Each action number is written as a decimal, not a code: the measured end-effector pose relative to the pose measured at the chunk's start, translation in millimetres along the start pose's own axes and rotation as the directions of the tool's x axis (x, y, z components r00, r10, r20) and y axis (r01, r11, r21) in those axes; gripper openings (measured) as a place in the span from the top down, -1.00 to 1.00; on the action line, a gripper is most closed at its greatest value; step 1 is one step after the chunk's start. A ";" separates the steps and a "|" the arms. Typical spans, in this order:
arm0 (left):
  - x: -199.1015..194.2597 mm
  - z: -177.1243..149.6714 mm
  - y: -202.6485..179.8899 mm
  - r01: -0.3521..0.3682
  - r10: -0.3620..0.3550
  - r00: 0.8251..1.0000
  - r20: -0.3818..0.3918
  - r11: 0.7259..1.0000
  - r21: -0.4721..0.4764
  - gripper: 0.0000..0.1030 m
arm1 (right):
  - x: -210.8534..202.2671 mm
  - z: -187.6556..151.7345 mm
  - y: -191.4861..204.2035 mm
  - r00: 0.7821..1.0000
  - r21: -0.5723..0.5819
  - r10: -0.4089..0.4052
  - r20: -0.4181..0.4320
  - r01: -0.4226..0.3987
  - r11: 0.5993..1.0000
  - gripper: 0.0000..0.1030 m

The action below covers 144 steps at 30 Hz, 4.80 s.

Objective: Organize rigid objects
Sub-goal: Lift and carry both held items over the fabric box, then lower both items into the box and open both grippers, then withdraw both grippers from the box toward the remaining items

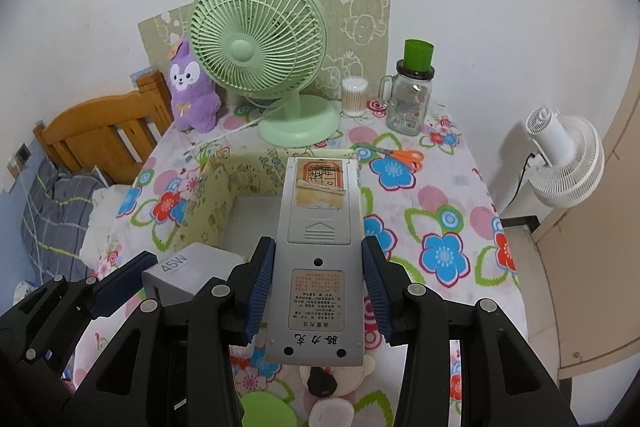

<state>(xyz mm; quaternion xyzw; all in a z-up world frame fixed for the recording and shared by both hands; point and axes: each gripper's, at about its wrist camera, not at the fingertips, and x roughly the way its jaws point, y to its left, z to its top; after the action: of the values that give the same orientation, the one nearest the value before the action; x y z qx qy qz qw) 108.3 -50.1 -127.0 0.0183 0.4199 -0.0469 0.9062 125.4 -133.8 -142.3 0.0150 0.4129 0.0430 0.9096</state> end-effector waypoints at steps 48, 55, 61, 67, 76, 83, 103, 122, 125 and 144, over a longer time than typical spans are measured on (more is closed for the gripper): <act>138.7 40.2 30.8 -0.072 0.063 0.989 -0.132 0.996 -0.062 0.08 | 145.3 41.3 -5.0 0.986 0.033 -0.048 -0.159 0.054 0.998 0.08; 149.7 35.3 39.9 -0.087 0.074 0.985 -0.158 0.993 -0.076 0.07 | 148.2 37.6 -0.6 0.985 0.006 -0.070 -0.155 0.072 0.997 0.06; 145.6 33.6 38.2 -0.131 0.126 0.983 -0.137 0.991 -0.033 0.02 | 147.8 34.2 -1.1 0.985 0.009 -0.053 -0.163 0.055 0.998 -0.07; 139.1 29.9 37.7 -0.117 0.113 0.982 -0.150 0.993 -0.018 -0.39 | 136.9 29.2 2.5 0.987 0.008 -0.029 -0.156 0.030 1.000 -0.33; 114.5 26.3 28.8 -0.110 0.110 0.986 -0.124 0.994 0.007 -0.70 | 108.8 21.8 -6.1 0.992 0.045 -0.045 -0.122 0.051 0.998 -0.65; 92.2 18.1 25.0 -0.098 0.100 0.988 -0.114 0.995 0.018 -0.74 | 86.2 9.8 -11.6 0.993 0.071 -0.041 -0.110 0.049 0.996 -0.66; 23.4 -0.6 16.0 -0.086 0.087 0.995 -0.045 0.996 0.033 -0.85 | 13.0 -10.7 -12.6 0.999 0.086 -0.039 -0.037 0.042 0.995 -0.77; -27.5 -17.5 15.3 -0.066 0.066 0.998 -0.004 0.997 0.027 -0.87 | -39.7 -24.9 -3.0 1.000 0.062 -0.015 0.019 0.014 0.998 -0.78; -33.2 -21.7 15.5 -0.056 0.056 0.998 -0.001 0.998 0.027 -0.88 | -46.8 -28.4 -3.4 1.000 0.059 -0.015 0.023 0.014 0.998 -0.78; -45.8 -61.7 27.7 -0.027 0.026 0.999 -0.028 1.000 -0.016 -0.93 | -61.8 -70.7 -15.9 0.999 0.048 0.038 0.026 -0.039 0.998 -0.78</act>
<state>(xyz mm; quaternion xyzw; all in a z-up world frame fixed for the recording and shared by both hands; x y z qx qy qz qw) 34.8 -14.8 -132.1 0.0169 0.4327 -0.0312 0.9008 32.8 -155.9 -143.6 0.0454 0.4022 0.0503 0.9130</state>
